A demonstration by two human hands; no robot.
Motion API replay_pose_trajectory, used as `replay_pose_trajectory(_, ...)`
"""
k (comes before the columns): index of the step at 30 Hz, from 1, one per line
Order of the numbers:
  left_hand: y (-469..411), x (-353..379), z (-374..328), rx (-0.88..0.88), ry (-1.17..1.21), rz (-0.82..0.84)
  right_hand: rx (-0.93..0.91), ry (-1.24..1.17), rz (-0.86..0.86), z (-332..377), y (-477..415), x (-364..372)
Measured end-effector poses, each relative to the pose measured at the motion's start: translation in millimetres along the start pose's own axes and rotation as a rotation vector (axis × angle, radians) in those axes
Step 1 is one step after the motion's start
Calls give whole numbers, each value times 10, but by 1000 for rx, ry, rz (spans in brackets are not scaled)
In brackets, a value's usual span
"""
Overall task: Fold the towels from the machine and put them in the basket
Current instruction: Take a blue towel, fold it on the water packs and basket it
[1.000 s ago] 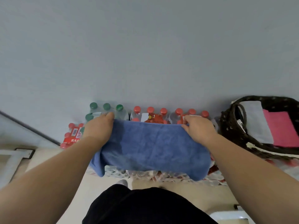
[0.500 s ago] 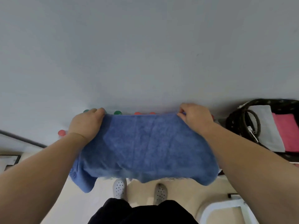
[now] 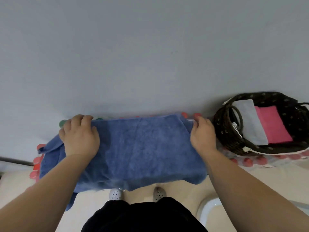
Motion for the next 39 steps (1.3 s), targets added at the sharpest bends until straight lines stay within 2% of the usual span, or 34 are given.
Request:
replay_pose_trajectory(3,279,135,-588,187,19,124,69,-61,130,-71,-16,-27)
replay_pose_trajectory(7,514,365,-1386,394,-10,346,-71,2,212,84,-39,17)
replay_pose_trajectory(11,682,718,-1689,467,-156,507,-57,20,205,58,-132,81)
replay_pose_trajectory(13,730,827,-1653,470,-226,529,-34,17,242,51,-181,100)
replay_pose_trajectory(15,765,884,-1609,477,-262,528,-32,-6,256,80,-228,67)
replay_pose_trajectory(19,764,869,-1592,488,-235,514,7,-280,126,107,-363,-110)
replay_pose_trajectory(24,708,809,-1546,445,-127,485,151,-531,155,21,-400,-40)
replay_pose_trajectory(27,584,749,-1486,384,-39,419,109,-412,177,-43,-387,-4)
replay_pose_trajectory(31,315,648,-1429,358,5,197,143,-287,180,-125,-354,40)
replay_pose_trajectory(35,70,644,-1438,319,-56,191,113,-218,140,-124,-357,53)
replay_pose_trajectory(39,-60,639,-1546,355,-11,201,69,-153,151,-83,-399,63)
Point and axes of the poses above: each hand's wrist, its own y-axis away from the middle knuckle, its own x-axis out of the palm, z = x × y, the point moved 6 cm from there along -y, towards the middle knuckle, and after that the axes turned 8 degrees about -x, right-handed, at the moved point
